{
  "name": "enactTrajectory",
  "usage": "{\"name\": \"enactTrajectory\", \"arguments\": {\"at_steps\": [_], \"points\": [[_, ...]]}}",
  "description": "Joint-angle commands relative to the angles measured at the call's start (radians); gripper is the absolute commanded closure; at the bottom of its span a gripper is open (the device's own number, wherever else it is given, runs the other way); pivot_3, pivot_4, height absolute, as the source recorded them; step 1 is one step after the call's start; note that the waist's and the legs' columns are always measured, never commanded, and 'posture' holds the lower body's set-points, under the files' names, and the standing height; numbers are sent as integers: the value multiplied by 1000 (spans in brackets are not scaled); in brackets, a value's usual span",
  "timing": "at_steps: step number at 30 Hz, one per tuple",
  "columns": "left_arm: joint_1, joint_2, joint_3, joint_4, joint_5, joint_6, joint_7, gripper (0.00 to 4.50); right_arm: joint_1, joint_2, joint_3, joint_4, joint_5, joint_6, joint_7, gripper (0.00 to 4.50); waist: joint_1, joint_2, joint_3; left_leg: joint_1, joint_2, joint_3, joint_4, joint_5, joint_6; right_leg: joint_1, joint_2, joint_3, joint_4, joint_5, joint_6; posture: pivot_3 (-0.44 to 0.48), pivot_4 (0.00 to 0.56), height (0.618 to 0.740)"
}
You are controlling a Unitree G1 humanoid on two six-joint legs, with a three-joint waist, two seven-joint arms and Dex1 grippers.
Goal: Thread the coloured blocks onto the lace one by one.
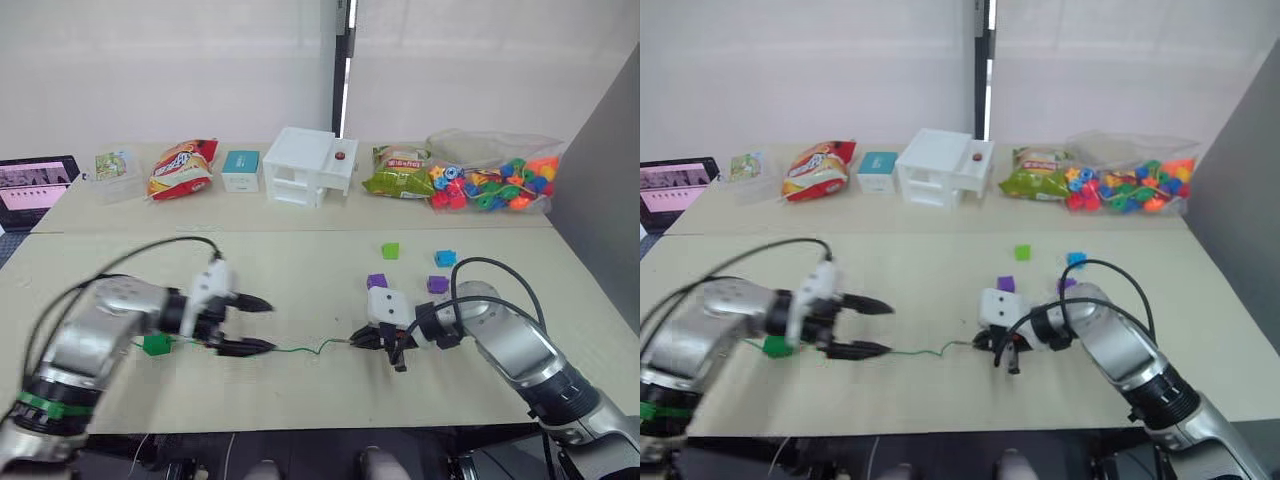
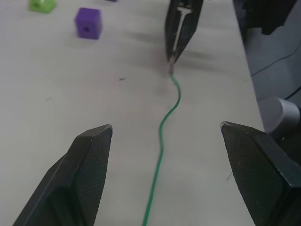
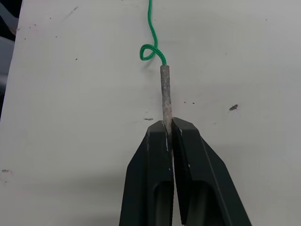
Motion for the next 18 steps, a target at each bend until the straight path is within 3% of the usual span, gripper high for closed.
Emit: {"name": "enactTrajectory", "arguments": {"at_steps": [1,4,12,18], "points": [[-43,-83,-80,-46,78,35,135,645,-31,9,20,-45,-14,37,-7,4500,-1,0,0,0,0,0,0,0,0,0,0,0,0,0,0,0,150,740],[-74,-129,-157,-27,150,9,164,645,-44,14,38,-51,-25,60,-13,4500,1,0,0,0,0,0,1,0,0,0,0,0,0,0,0,0,150,740],[-87,-135,-230,2,185,17,133,645,-55,15,50,-60,-43,95,-31,4500,2,0,0,0,-1,0,1,0,0,1,0,0,-1,0,0,0,150,740],[-133,-215,-277,45,207,29,158,645,-52,11,50,-71,-43,111,-36,4500,7,0,0,-1,-1,0,2,0,0,1,0,0,-1,0,0,0,150,740]]}}
